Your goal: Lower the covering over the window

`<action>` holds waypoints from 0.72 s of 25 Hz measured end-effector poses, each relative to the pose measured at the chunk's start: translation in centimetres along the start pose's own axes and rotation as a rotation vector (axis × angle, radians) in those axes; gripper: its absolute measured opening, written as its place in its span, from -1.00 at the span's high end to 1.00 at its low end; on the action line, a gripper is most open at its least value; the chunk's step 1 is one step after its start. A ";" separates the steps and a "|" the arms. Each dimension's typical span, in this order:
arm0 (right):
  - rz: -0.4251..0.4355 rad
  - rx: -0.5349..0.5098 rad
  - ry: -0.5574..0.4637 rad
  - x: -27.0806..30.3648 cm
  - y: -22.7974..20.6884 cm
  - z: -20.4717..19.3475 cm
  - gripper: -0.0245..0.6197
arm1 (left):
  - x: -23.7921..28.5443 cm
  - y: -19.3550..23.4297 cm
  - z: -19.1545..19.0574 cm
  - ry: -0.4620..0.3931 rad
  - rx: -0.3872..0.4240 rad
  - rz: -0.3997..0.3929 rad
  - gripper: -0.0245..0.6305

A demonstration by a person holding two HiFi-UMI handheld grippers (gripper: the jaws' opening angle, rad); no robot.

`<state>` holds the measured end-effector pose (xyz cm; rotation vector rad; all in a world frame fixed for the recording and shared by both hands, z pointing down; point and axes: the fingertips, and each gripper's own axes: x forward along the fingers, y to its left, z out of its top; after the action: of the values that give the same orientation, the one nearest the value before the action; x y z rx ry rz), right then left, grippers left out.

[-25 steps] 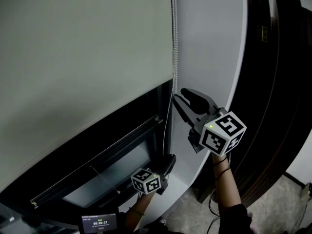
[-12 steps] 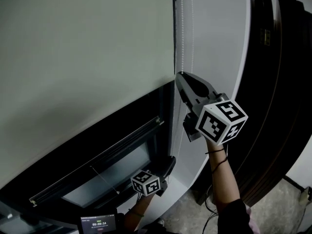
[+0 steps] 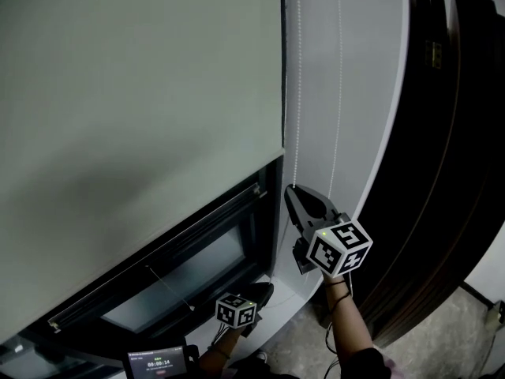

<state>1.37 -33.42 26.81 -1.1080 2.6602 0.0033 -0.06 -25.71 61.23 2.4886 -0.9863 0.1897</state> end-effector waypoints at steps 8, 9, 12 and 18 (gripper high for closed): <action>-0.050 0.088 0.173 -3.3 0.0 -11.9 0.86 | -0.9 -0.5 -6.6 0.149 -0.053 -0.077 0.86; -0.058 0.097 0.191 -3.5 -0.2 -12.9 0.86 | -1.0 -0.4 -5.9 0.124 -0.057 -0.076 0.85; -0.071 0.108 0.206 -4.0 -0.9 -13.8 0.86 | -1.4 0.0 -2.5 0.029 -0.054 -0.075 0.85; -0.078 0.098 0.200 -4.4 -1.0 -13.6 0.86 | -2.9 -1.7 10.1 -0.221 0.064 -0.142 0.85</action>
<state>1.80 -32.48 41.13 -1.2377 2.7530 -0.2626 -1.42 -27.51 50.79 2.6687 -0.8958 -0.1029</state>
